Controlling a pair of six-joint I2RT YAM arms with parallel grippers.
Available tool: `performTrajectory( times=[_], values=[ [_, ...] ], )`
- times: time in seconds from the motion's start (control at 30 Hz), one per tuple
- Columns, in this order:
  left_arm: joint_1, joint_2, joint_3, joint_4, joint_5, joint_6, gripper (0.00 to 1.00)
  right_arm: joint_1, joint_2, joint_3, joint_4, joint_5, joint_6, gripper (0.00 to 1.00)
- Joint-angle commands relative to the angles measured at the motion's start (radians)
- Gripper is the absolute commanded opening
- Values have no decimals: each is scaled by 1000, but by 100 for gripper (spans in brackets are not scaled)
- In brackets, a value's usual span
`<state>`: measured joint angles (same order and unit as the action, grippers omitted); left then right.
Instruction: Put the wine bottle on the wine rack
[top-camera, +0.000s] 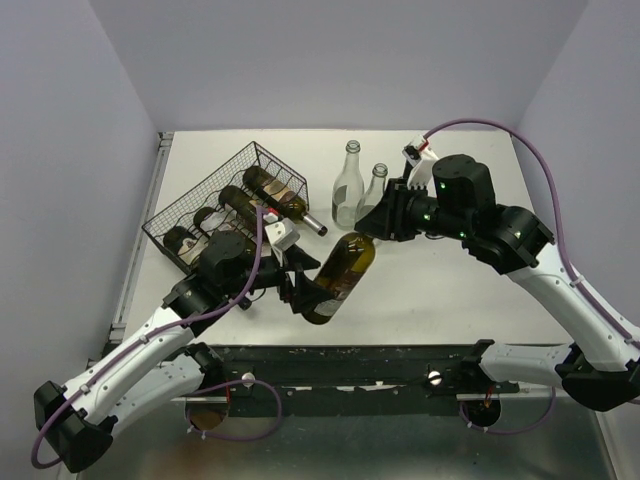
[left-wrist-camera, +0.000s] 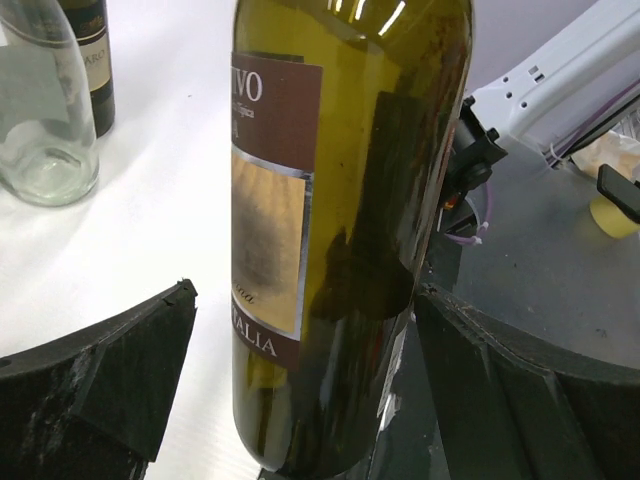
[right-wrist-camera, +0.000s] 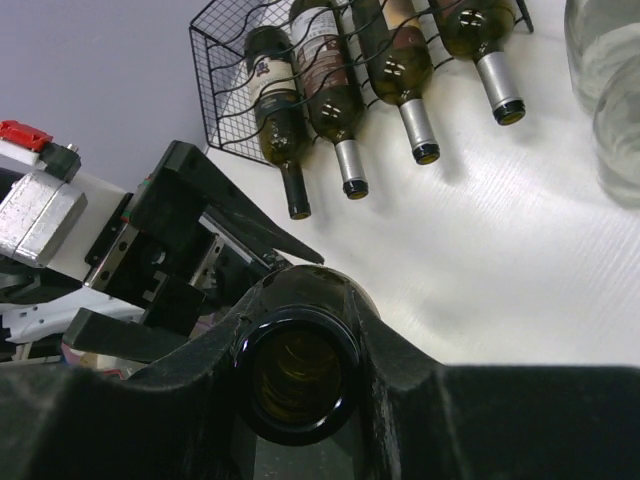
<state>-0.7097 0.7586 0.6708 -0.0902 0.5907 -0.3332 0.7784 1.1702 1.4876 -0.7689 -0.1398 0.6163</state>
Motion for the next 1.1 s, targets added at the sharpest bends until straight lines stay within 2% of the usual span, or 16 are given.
performTrajectory(
  times=[0.0, 0.2, 0.33, 0.4, 0.47, 0.5, 0.53, 0.57, 0.6, 0.67, 0.77, 0.8, 0.9, 1.07],
  values=[
    [-16, 31, -7, 60, 32, 23, 99, -4, -41, 25, 147, -147, 83, 1],
    [-39, 94, -16, 147, 148, -19, 99, -2, -64, -16, 227, -210, 109, 1],
    [-56, 127, -4, 147, 161, -17, 97, -4, -70, -32, 237, -224, 109, 1],
    [-57, 124, 3, 133, 146, -9, 79, -2, -78, -38, 235, -224, 109, 1],
    [-57, 117, 19, 103, 110, 2, 53, -4, -86, -41, 232, -228, 106, 1],
    [-57, 116, 35, 92, 100, 20, 37, -1, -89, -40, 226, -227, 103, 1],
    [-57, 117, 56, 46, 92, 40, 10, -2, -90, -41, 220, -228, 97, 1],
    [-57, 119, 75, 18, 81, 61, 0, -2, -93, -41, 214, -228, 89, 1],
    [-57, 119, 96, -12, 68, 80, 0, -4, -95, -38, 203, -228, 77, 3],
    [-57, 114, 130, -58, 54, 138, 0, -2, -101, -39, 174, -219, 45, 18],
    [-57, 114, 199, -159, -6, 233, 0, -2, -113, -36, 120, -166, -7, 62],
    [-57, 122, 237, -199, -35, 267, 0, -2, -119, -35, 111, -161, -32, 71],
    [-57, 180, 366, -365, -90, 400, 0, -2, -139, -23, 100, -191, -87, 89],
    [-57, 258, 529, -549, -254, 560, 0, -4, -179, 42, 53, -132, -128, 99]
  ],
)
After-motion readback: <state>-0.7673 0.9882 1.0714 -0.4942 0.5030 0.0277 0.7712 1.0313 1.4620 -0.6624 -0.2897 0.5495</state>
